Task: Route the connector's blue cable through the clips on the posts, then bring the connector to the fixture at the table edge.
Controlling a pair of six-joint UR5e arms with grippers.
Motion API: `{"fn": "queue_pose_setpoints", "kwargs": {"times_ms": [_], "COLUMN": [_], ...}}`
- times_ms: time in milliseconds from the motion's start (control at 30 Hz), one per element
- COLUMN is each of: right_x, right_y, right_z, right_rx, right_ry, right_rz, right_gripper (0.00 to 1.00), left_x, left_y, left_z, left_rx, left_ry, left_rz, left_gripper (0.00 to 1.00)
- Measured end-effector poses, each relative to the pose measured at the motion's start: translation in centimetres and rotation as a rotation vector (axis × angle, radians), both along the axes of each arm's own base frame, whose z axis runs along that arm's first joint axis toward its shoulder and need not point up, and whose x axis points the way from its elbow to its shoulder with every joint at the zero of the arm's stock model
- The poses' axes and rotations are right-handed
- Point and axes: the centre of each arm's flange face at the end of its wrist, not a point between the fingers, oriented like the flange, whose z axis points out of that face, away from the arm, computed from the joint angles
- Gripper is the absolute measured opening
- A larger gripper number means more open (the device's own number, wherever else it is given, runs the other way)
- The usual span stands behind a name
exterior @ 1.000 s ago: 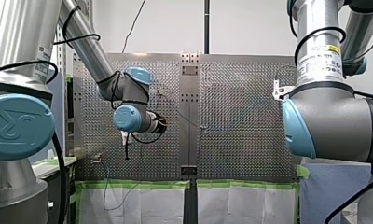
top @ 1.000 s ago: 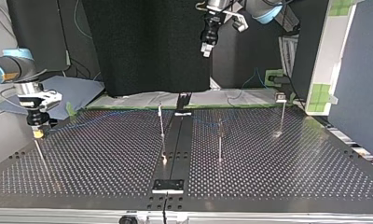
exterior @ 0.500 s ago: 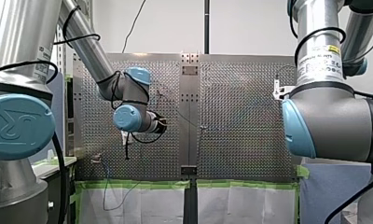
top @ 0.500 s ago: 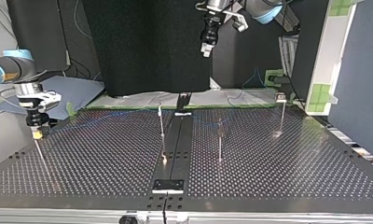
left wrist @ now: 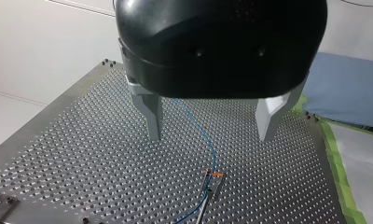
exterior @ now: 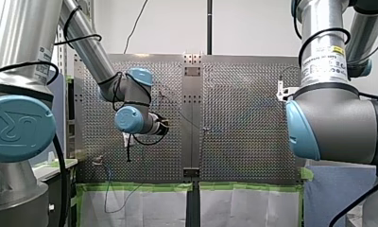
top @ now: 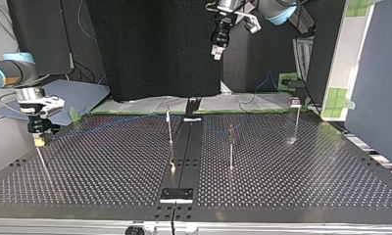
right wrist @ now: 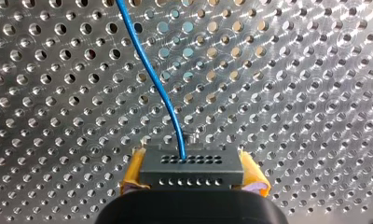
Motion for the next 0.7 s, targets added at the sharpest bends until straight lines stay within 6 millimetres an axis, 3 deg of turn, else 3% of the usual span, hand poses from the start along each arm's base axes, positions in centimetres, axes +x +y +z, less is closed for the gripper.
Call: {"fn": "queue_pose_setpoints", "kwargs": {"times_ms": [700], "right_x": [0.21], "right_y": [0.0], "right_z": [0.34], "right_rx": [0.018], "right_ry": [0.013], "right_rz": [0.003], "right_gripper": [0.0], "left_x": [0.09], "left_y": [0.05], "left_z": [-0.02], "left_rx": [0.0], "left_ry": [0.0], "left_rz": [0.001], "left_gripper": [0.98]}}
